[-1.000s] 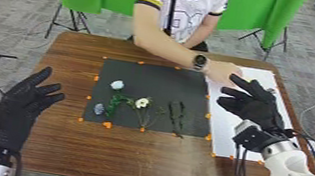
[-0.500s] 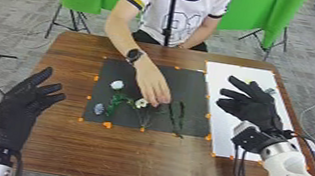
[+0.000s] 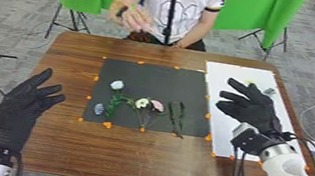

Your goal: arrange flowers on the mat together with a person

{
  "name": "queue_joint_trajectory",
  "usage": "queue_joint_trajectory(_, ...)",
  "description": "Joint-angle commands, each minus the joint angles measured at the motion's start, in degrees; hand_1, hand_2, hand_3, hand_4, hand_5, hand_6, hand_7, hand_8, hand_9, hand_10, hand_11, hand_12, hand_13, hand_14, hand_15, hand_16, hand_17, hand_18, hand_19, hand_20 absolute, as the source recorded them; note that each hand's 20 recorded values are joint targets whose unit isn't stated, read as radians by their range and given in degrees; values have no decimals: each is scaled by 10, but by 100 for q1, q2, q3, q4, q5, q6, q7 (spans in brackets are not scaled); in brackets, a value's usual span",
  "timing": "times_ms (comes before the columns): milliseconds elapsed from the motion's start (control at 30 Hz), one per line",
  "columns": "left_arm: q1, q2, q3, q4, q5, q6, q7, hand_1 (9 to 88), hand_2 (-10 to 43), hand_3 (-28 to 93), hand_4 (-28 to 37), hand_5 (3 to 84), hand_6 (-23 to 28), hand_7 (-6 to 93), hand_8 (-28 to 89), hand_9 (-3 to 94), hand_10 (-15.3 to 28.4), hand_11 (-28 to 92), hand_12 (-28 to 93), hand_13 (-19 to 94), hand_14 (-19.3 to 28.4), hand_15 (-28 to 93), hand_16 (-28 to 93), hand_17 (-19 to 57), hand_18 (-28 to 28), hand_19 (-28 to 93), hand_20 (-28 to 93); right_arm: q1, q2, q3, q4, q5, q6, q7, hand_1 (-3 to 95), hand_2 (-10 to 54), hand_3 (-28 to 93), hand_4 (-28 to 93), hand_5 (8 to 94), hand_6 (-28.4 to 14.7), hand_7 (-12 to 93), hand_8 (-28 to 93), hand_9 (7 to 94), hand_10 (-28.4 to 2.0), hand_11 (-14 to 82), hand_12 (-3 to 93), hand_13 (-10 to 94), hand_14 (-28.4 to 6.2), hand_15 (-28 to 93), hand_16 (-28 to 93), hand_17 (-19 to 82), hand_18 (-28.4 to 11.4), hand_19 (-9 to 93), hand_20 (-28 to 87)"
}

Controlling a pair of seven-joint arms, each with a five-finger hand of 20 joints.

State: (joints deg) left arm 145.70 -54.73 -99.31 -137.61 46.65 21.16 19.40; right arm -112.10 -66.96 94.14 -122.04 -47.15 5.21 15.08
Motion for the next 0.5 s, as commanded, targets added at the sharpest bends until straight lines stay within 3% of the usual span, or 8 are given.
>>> queue_joint_trajectory(33,-10,-89,27,38,76,-87,-90,194,37,784,-283,327,54,144,-106,336,192,244,114,237,271,542,-91,-100,225,474,143,-101,-51,9,-43,-72,24,-3,258,69,714,-257,499,-16,139,-117,520,-179,205,144,437,-176,553,73,138,-208,631,125)
queue_joint_trajectory(333,1,-48,29,14,53,-36,-70,194,37,784,-283,327,54,144,-106,336,191,245,113,237,271,542,-91,-100,225,475,143,7,80,64,-28,-196,37,-28,258,69,714,-257,500,-15,140,-117,518,-180,204,145,436,-178,554,72,138,-208,631,125)
queue_joint_trajectory(500,13,-12,48,4,51,-1,-52,194,37,782,-283,327,55,145,-105,336,191,245,113,237,271,542,-91,-100,225,475,142,234,509,-33,111,-762,253,-150,258,67,719,-256,497,-15,139,-117,513,-178,200,143,436,-178,555,72,138,-209,632,125)
